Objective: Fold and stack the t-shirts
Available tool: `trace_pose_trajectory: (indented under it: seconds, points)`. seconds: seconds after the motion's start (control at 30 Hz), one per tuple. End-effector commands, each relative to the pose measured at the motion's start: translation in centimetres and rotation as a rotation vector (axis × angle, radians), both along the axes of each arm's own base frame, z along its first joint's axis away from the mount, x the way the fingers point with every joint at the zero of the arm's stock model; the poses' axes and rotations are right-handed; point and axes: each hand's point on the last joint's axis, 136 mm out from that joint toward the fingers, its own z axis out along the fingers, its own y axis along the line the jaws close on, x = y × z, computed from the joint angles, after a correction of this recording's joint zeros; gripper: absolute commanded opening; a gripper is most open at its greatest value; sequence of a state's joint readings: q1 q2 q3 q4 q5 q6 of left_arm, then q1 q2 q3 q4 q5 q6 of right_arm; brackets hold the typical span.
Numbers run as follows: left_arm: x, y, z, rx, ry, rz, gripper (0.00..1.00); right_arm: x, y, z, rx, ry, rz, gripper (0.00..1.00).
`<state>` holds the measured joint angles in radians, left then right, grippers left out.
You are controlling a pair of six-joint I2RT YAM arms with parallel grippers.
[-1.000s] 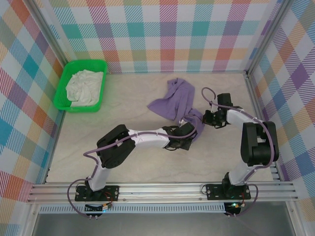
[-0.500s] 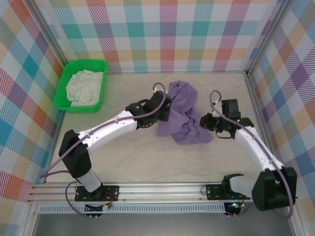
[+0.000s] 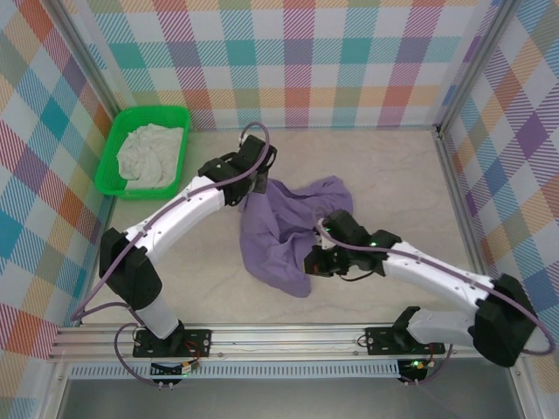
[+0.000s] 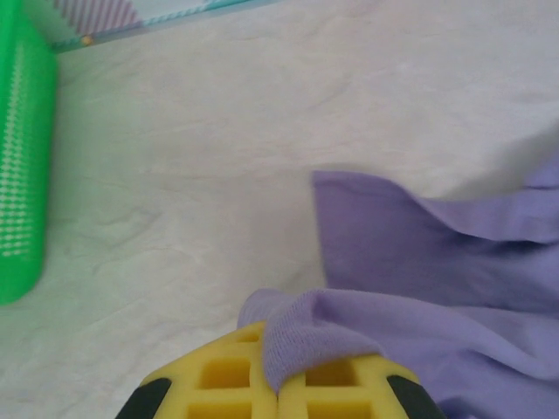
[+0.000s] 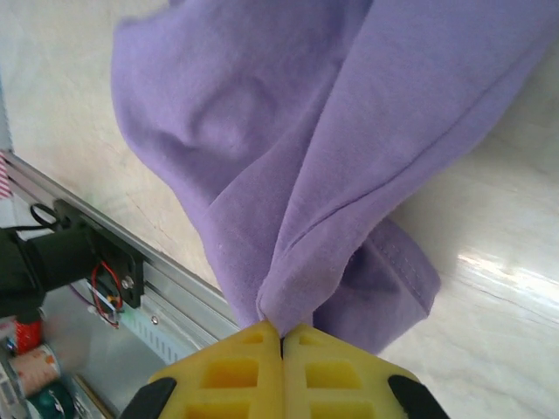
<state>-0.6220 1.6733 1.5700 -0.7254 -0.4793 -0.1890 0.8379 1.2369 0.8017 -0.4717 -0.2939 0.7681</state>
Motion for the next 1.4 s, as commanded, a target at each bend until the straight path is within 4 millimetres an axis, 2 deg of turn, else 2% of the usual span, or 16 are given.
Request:
trace_pose_trajectory:
  seconds: [0.0, 0.1, 0.17, 0.2, 0.23, 0.3, 0.33, 0.4, 0.57, 0.63, 0.77, 0.93, 1.07, 1.2, 1.3, 1.37]
  points:
    - [1.5, 3.2, -0.1, 0.093, -0.014, 0.089, 0.0, 1.2, 3.5, 1.5, 0.025, -0.043, 0.034, 0.0]
    - [2.0, 5.1, -0.1, 0.138, -0.039, 0.157, 0.0, 1.6, 4.4, 1.2, -0.021, -0.041, 0.065, 0.33]
    - [1.8, 6.2, 0.3, 0.167, -0.061, 0.196, 0.0, 2.4, 3.6, 1.6, -0.073, -0.085, 0.052, 0.47]
    - [1.5, 6.7, 0.4, 0.178, -0.07, 0.213, 0.09, 2.9, 2.9, 2.2, -0.108, -0.12, 0.044, 0.53]
    - [1.2, 7.2, 0.7, 0.185, -0.083, 0.228, 0.26, 3.4, 1.9, 2.7, -0.15, -0.157, 0.033, 0.57]
    - [0.5, 7.8, 1.2, 0.179, -0.102, 0.245, 0.45, 4.6, -0.3, 3.8, -0.213, -0.217, 0.003, 0.62]
    - [0.0, 8.1, 1.3, 0.172, -0.103, 0.25, 0.52, 5.4, -1.5, 4.5, -0.227, -0.243, -0.019, 0.63]
    - [-0.9, 8.5, 1.4, 0.152, -0.099, 0.254, 0.58, 7.1, -3.7, 5.5, -0.23, -0.274, -0.07, 0.64]
    - [-4.0, 8.0, 0.1, 0.04, -0.035, 0.223, 0.62, 12.2, -8.9, 6.3, -0.21, -0.311, -0.194, 0.65]
    - [-5.6, 6.7, -1.1, -0.011, 0.008, 0.179, 0.66, 14.5, -10.4, 6.1, -0.209, -0.312, -0.222, 0.65]
    - [-8.8, 3.7, -4.2, -0.067, 0.1, 0.103, 0.77, 19.0, -11.7, 4.6, -0.226, -0.306, -0.236, 0.66]
    - [-12.5, -1.4, -9.8, -0.078, 0.236, 0.01, 0.81, 23.7, -11.9, 0.9, -0.255, -0.244, -0.238, 0.65]
    - [-14.4, -4.0, -14.3, -0.036, 0.326, -0.011, 0.81, 25.4, -11.4, -2.6, -0.269, -0.177, -0.233, 0.63]
    - [-15.6, -6.2, -17.8, -0.049, 0.391, -0.023, 0.81, 25.7, -11.6, -5.7, -0.306, -0.118, -0.257, 0.62]
    - [-16.3, -7.9, -20.1, -0.072, 0.436, -0.053, 0.82, 25.6, -12.1, -7.2, -0.326, -0.096, -0.286, 0.59]
    - [-16.5, -8.4, -21.5, -0.066, 0.454, -0.057, 0.82, 25.4, -12.0, -7.7, -0.321, -0.083, -0.294, 0.51]
